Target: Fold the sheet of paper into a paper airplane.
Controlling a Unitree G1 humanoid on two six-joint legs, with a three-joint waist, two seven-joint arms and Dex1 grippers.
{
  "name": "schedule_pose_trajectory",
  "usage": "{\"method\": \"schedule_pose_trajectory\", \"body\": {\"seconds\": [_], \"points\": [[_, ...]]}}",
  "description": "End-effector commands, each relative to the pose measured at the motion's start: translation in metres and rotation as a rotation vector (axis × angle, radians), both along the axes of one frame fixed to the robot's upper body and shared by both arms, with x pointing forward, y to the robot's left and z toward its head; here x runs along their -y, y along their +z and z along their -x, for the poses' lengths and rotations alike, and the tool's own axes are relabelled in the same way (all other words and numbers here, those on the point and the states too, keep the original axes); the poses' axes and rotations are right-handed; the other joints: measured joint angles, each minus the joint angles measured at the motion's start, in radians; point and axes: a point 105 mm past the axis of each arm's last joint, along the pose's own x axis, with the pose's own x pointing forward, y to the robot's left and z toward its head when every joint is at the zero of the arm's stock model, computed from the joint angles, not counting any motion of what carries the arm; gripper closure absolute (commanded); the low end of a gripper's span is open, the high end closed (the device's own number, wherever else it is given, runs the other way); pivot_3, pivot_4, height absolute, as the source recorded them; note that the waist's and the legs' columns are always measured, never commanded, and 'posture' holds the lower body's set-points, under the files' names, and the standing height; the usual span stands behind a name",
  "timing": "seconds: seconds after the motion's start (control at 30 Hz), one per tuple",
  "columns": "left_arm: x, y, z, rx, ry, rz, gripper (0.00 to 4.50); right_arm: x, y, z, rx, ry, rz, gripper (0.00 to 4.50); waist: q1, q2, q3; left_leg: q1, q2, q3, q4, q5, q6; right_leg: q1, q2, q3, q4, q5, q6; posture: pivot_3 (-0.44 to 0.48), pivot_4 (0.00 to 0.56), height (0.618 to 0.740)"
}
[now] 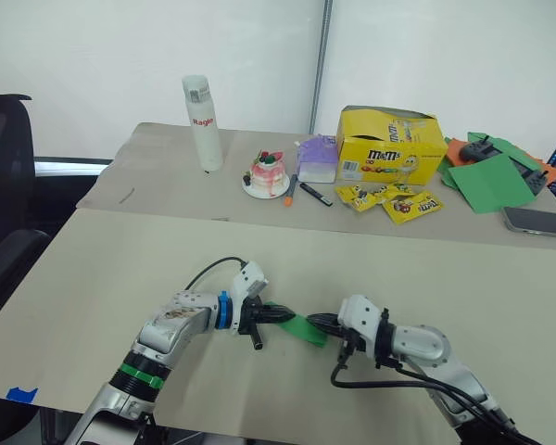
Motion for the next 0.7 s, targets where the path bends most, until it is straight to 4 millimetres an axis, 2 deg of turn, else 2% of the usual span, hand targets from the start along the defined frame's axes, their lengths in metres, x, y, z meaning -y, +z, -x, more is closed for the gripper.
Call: {"method": "schedule_pose_trajectory", "body": {"seconds": [0.03, 0.2, 0.27, 0.37, 0.47, 0.57, 0.7], "points": [[-0.008, -0.018, 0.002, -0.051, 0.022, -0.066, 4.50, 0.026, -0.014, 0.007, -0.060, -0.071, 0.046, 4.49, 0.000, 0.000, -0.001, 0.000, 0.000, 0.000, 0.000, 0.000, 0.000, 0.000, 0.000, 0.000, 0.000, 0.000, 0.000, 0.000, 0.150, 0.722], [-0.005, -0.018, 0.001, -0.051, 0.010, -0.060, 4.50, 0.044, -0.013, 0.018, -0.056, -0.077, 0.062, 4.49, 0.001, 0.000, -0.001, 0.002, 0.000, 0.000, 0.000, 0.000, 0.000, 0.002, 0.000, 0.000, 0.000, 0.000, 0.000, 0.000, 0.150, 0.722], [-0.005, -0.018, 0.002, -0.053, 0.006, -0.058, 4.50, 0.044, 0.000, 0.014, -0.015, -0.082, 0.023, 4.49, 0.001, -0.001, -0.001, 0.002, 0.000, 0.000, 0.000, 0.000, 0.000, 0.003, 0.000, 0.000, 0.000, 0.000, 0.000, 0.000, 0.150, 0.722], [-0.004, -0.019, 0.003, -0.057, 0.002, -0.058, 4.50, 0.034, 0.031, 0.003, 0.090, -0.072, -0.060, 4.49, -0.001, 0.000, -0.001, 0.002, -0.001, 0.000, 0.000, 0.000, 0.000, 0.002, 0.000, 0.000, 0.000, 0.000, 0.000, 0.000, 0.150, 0.722], [-0.004, -0.020, 0.006, -0.061, -0.001, -0.056, 4.50, 0.014, 0.045, 0.003, 0.135, -0.008, -0.092, 4.49, -0.002, 0.000, -0.001, 0.001, -0.001, 0.000, 0.000, 0.000, 0.000, 0.000, 0.000, 0.001, 0.000, 0.000, 0.001, 0.000, 0.150, 0.722], [-0.004, -0.019, 0.006, -0.062, 0.007, -0.048, 4.50, 0.001, 0.043, 0.002, 0.119, 0.034, -0.085, 4.49, -0.002, 0.001, -0.001, 0.000, -0.001, 0.000, 0.000, 0.000, 0.000, -0.001, 0.001, 0.001, 0.000, 0.000, 0.001, 0.000, 0.150, 0.722], [-0.007, -0.015, 0.003, -0.064, 0.054, -0.024, 4.50, -0.009, 0.017, 0.004, 0.057, 0.081, 0.015, 4.49, -0.001, 0.001, -0.001, -0.001, -0.002, 0.000, 0.000, 0.000, 0.000, -0.001, 0.001, 0.000, 0.000, 0.000, 0.001, 0.000, 0.150, 0.722]]}}
